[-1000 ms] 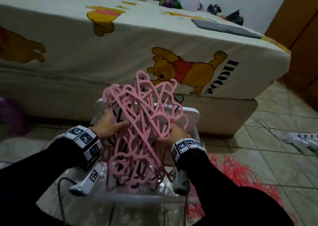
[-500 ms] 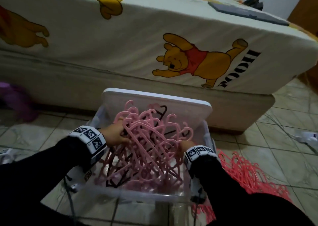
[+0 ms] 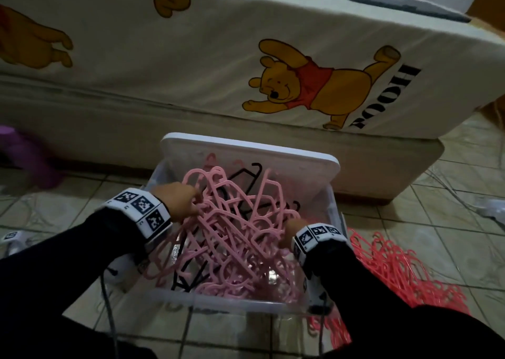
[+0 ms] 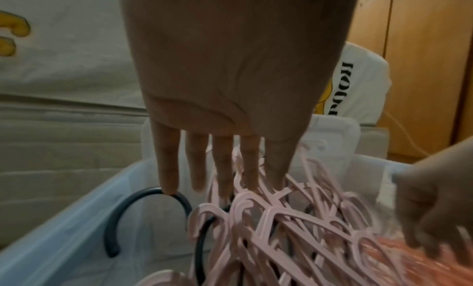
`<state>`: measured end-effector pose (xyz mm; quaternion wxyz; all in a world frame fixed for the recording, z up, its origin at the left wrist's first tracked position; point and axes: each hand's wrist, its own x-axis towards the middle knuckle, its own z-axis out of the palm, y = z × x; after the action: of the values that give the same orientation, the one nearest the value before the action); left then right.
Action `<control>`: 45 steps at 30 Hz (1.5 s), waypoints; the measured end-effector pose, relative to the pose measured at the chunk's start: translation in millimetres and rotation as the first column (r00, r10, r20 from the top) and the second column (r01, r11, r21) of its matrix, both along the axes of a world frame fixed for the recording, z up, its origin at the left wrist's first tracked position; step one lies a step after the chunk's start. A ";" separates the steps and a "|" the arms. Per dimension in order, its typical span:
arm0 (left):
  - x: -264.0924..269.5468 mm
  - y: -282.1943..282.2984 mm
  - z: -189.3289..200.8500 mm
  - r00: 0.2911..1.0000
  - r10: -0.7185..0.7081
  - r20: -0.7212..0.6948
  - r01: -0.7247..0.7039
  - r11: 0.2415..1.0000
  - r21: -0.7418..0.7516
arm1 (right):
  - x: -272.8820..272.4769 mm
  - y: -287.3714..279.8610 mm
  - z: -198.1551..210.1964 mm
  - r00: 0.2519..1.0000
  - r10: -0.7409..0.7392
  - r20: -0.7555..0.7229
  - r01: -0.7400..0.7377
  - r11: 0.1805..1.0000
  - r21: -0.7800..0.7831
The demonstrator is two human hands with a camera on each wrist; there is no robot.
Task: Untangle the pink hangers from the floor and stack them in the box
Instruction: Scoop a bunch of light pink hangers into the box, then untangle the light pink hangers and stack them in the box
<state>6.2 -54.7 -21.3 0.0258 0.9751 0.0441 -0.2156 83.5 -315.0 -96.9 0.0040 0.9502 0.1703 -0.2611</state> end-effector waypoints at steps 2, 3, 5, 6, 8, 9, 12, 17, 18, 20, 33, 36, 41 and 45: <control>-0.1 -5.2 -2.1 1.000 -0.020 -0.019 0.019 0.998 -0.065 | -0.7 3.8 6.9 0.999 -0.006 0.046 0.005 0.999 0.034; -0.4 -7.5 -3.6 0.999 -0.031 -0.008 0.031 0.998 -0.061 | 0.6 5.9 10.2 0.998 -0.010 0.064 0.007 0.999 0.041; -0.7 -11.2 -6.2 0.998 -0.059 0.033 0.059 0.998 -0.022 | 4.9 9.5 14.7 0.992 0.033 0.118 -0.036 0.999 0.024; -0.5 -12.6 -7.6 0.996 -0.078 0.051 0.079 0.997 -0.007 | 6.8 11.4 17.2 0.988 0.068 0.139 -0.070 0.997 0.013; 1.5 -15.0 -10.7 0.991 -0.118 0.062 0.119 0.993 0.001 | 9.9 13.5 16.8 0.978 0.137 0.159 -0.141 0.990 0.020; 2.1 -15.8 -12.3 0.990 -0.132 0.053 0.132 0.991 0.001 | 9.3 14.9 15.6 0.974 0.170 0.149 -0.172 0.985 0.000; 4.6 -16.8 -17.2 0.989 -0.145 0.022 0.145 0.989 -0.001 | 4.5 19.8 4.3 0.957 0.278 0.087 -0.269 0.958 -0.100; 7.4 -17.7 -19.4 0.986 -0.162 0.047 0.160 0.987 0.031 | 0.2 28.3 -1.3 0.946 0.296 0.130 -0.283 0.953 -0.113; 7.3 -18.9 -19.3 0.984 -0.168 0.057 0.165 0.985 0.054 | 1.0 29.1 0.6 0.937 0.316 0.149 -0.299 0.946 -0.127; 7.1 -22.9 -19.2 0.977 -0.192 0.093 0.181 0.977 0.115 | 1.6 29.2 7.5 0.913 0.364 0.185 -0.342 0.929 -0.141; -1.1 -51.2 8.2 0.904 -0.312 0.291 0.341 0.939 -0.052 | -8.4 37.2 105.6 0.722 0.530 0.444 -0.575 0.817 -0.040; -0.7 -48.7 22.6 0.872 -0.300 0.387 0.319 0.948 0.014 | -6.7 25.7 131.6 0.816 0.372 0.443 -0.524 0.798 0.297; 1.2 -46.8 42.2 0.821 -0.313 0.477 0.328 0.943 0.055 | -4.2 18.4 158.3 0.918 0.044 0.395 -0.356 0.535 0.766; 3.9 -39.4 46.2 0.838 -0.265 0.477 0.263 0.962 0.071 | 12.6 8.1 158.1 0.904 -0.216 0.368 -0.223 0.496 0.839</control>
<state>10.2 -94.1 24.9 0.0047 0.9946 -0.0981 0.0328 96.2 -306.9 61.2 -0.4361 0.8537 0.2746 0.0750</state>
